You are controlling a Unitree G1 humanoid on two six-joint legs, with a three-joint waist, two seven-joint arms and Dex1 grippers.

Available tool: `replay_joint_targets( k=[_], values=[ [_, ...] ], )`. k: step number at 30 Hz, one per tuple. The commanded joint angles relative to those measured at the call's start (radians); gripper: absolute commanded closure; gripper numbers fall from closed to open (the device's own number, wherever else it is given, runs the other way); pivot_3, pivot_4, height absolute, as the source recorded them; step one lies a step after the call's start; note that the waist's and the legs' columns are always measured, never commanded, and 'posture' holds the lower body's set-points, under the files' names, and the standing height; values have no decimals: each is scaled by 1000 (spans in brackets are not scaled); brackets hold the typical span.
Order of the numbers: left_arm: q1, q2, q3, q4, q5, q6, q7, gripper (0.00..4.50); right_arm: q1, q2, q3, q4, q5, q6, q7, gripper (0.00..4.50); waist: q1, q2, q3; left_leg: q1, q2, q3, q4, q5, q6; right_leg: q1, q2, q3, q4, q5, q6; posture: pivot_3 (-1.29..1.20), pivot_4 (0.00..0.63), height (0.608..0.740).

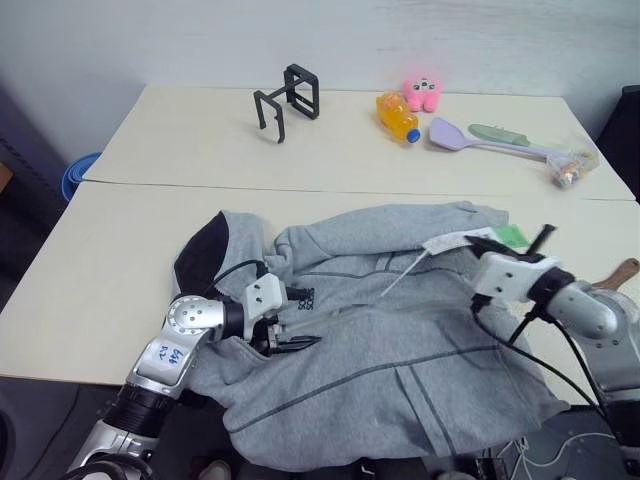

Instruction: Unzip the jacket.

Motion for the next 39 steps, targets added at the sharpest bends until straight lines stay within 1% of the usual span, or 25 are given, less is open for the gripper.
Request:
replay_joint_targets(
  k=[1,5,8,13,17,20,23,26,28,30,33,36,37,38,39],
  values=[
    [40,7,-36,21,21,32,-7,0,7,-54,-110,62,1,20,-76,4486,0,0,0,0,0,0,0,0,0,0,0,0,0,0,0,0,150,740],
    [54,19,-34,17,24,28,-11,0,16,-103,-167,159,-1,31,-131,4486,-1,1,-1,0,0,0,0,0,0,0,0,0,0,0,0,0,150,740],
    [59,23,-35,17,26,28,-10,0,36,-158,-224,268,7,26,-175,4486,-1,2,-1,1,0,1,-1,0,0,0,0,1,0,0,0,0,150,740],
    [62,38,-50,23,40,17,-25,0,54,-242,-266,443,13,-26,-244,4486,-4,3,-2,1,0,3,-1,0,0,0,0,3,-1,0,0,0,150,740],
    [72,79,-71,42,67,-26,-56,0,11,-305,-248,580,17,-76,-288,4486,-6,4,-3,2,1,4,-2,0,0,0,1,4,-1,0,0,0,150,740],
    [82,114,-90,65,92,-65,-78,0,-68,-331,-203,678,8,-110,-315,4486,-13,6,-3,3,1,6,-3,0,0,0,1,6,-2,0,0,0,150,740],
    [90,145,-110,95,118,-113,-96,0,-162,-332,-150,742,-6,-131,-334,4486,-22,8,-5,6,2,8,-6,0,-1,0,2,8,-2,0,0,0,150,740],
    [95,167,-124,138,139,-156,-100,0,-285,-298,-77,822,-6,-130,-307,4486,-30,10,-6,13,2,11,-10,0,-1,3,2,10,-3,0,-1,0,150,740],
    [96,159,-116,147,122,-158,-93,0,-323,-287,-40,853,-1,-135,-286,4486,-31,14,-8,20,3,13,-16,0,-2,11,2,11,-11,-1,-1,0,150,740],
    [95,129,-79,139,70,-134,-70,0,-301,-266,-34,852,48,-136,-218,4486,-31,15,-10,21,6,12,-16,-1,-3,14,2,11,-12,-1,-1,0,150,740],
    [93,108,-42,113,24,-118,-61,0,-217,-238,-85,803,162,-161,-127,4486,-25,15,-10,21,7,11,-16,0,-4,13,3,9,-11,-1,-1,0,150,740],
    [101,117,-14,79,-7,-134,-86,0,-114,-227,-143,726,274,-126,-42,3920,-26,16,-10,19,6,10,-16,0,-4,12,3,9,-11,-1,-1,0,150,740],
    [109,105,38,39,-75,-98,-76,0,-42,-235,-173,689,316,-146,7,3638,-27,16,-10,19,6,11,-16,0,-4,12,3,9,-11,-1,-1,0,150,740],
    [123,110,90,-17,-161,-55,-91,0,32,-234,-221,640,376,-178,58,3210,-27,15,-10,19,7,11,-16,0,-4,12,3,10,-11,-1,-1,0,150,740],
    [133,115,127,-57,-220,-21,-102,0,86,-231,-258,599,418,-197,92,2888,-27,14,-9,18,8,10,-16,-1,-5,11,3,9,-11,-1,-1,0,150,740]
  ],
)
